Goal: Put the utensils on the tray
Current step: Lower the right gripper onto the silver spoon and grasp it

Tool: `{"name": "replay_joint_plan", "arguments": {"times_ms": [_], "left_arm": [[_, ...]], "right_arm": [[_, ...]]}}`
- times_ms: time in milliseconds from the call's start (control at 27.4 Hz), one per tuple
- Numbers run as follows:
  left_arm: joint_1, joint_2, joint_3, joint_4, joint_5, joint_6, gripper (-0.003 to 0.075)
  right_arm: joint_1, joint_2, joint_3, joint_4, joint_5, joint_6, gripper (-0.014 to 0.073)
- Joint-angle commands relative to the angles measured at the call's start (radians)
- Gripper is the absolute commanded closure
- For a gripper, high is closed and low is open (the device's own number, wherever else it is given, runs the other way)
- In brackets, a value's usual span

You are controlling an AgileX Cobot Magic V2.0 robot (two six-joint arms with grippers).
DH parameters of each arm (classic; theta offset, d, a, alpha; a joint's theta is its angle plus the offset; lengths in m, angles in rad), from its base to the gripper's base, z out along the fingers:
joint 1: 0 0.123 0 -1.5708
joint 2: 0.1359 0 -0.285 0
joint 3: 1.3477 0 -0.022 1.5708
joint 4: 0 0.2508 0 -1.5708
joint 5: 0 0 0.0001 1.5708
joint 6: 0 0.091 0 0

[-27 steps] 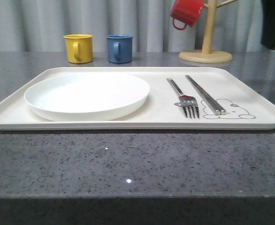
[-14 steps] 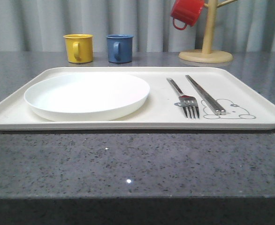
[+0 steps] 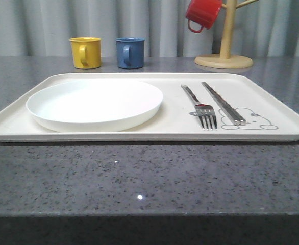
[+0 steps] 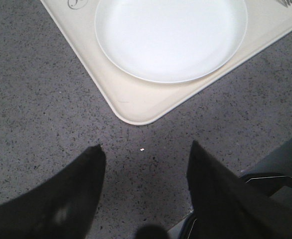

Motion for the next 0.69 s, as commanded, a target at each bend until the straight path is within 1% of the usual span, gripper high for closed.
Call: {"name": "replay_joint_plan", "arguments": {"times_ms": [0,146,255,328,401,474,657], "left_arm": [[-0.009,-0.004,-0.026,0.003,-0.056,-0.008,0.0353],[-0.009,-0.004,-0.026,0.003,-0.056,-0.008,0.0353],[-0.009,-0.004,-0.026,0.003,-0.056,-0.008,0.0353],[-0.009,-0.004,-0.026,0.003,-0.056,-0.008,0.0353],[-0.009,-0.004,-0.026,0.003,-0.056,-0.008,0.0353],[-0.009,-0.004,-0.026,0.003,-0.056,-0.008,0.0353],[-0.009,-0.004,-0.026,0.003,-0.056,-0.008,0.0353]], "right_arm": [[-0.004,-0.032,-0.021,-0.026,-0.024,-0.012,0.0319],[-0.004,-0.029,-0.021,-0.026,-0.025,-0.012,0.0326],[-0.004,-0.029,-0.021,-0.026,-0.024,-0.012,0.0409],[-0.004,-0.029,-0.021,-0.026,-0.023,-0.012,0.0498],[-0.004,-0.029,-0.021,-0.026,-0.020,-0.012,0.0564],[-0.004,-0.030,-0.021,-0.026,-0.018,-0.012,0.0601],[0.009,-0.069,-0.022,0.000,0.016,-0.012,0.0611]]}}
